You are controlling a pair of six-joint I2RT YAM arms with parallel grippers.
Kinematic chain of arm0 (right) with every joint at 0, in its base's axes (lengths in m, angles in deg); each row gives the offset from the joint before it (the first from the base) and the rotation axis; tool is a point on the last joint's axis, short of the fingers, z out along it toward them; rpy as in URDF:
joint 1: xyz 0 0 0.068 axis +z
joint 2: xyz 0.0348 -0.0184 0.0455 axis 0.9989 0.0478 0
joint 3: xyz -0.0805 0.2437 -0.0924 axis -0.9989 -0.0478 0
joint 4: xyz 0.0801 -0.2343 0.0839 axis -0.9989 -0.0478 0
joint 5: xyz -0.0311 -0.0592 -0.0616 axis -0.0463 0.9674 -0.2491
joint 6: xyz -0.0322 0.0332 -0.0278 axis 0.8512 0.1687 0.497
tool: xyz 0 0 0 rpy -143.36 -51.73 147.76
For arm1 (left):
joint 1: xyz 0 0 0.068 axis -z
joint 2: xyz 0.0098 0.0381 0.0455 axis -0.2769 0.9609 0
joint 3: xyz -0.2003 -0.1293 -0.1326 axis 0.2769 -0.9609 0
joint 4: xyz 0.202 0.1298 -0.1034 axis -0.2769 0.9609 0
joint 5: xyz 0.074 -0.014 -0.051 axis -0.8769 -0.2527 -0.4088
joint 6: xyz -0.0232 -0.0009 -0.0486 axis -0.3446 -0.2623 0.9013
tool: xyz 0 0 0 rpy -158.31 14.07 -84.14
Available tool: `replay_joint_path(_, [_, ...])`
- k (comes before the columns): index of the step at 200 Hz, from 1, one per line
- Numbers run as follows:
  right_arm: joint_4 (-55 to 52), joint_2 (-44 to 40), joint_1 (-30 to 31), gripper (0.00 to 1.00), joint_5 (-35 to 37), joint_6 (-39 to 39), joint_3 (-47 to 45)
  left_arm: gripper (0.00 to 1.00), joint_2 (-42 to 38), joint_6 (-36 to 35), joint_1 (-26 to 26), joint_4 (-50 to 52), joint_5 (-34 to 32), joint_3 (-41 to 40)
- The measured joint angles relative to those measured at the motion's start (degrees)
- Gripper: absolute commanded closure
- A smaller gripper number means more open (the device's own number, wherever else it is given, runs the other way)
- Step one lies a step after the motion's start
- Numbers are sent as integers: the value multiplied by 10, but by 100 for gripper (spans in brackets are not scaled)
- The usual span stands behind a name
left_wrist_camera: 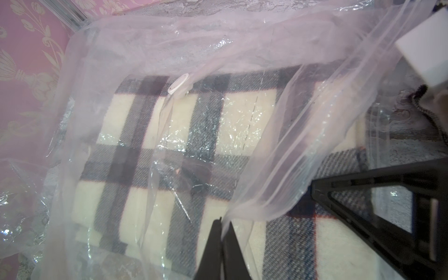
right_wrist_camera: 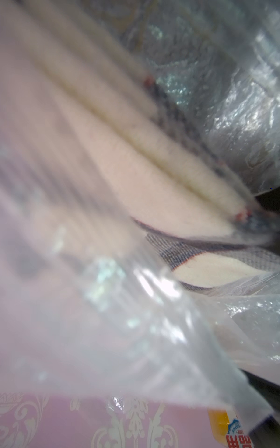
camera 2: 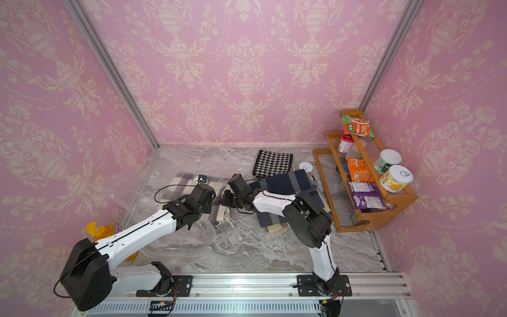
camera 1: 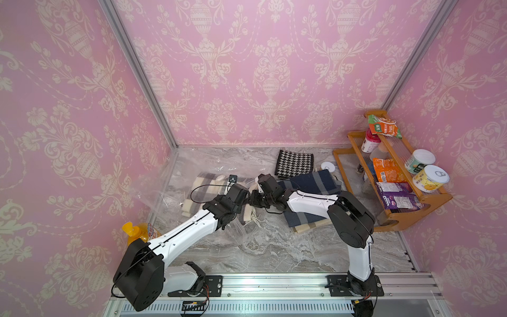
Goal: Take the scarf out of the vacuum bag
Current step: Take out the scarf from the vacuum bag.
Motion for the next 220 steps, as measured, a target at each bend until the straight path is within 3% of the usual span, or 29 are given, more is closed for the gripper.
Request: replay_joint_path(220, [-205, -108, 0, 100, -15, 141, 2, 100, 75, 0, 0, 1, -1, 27])
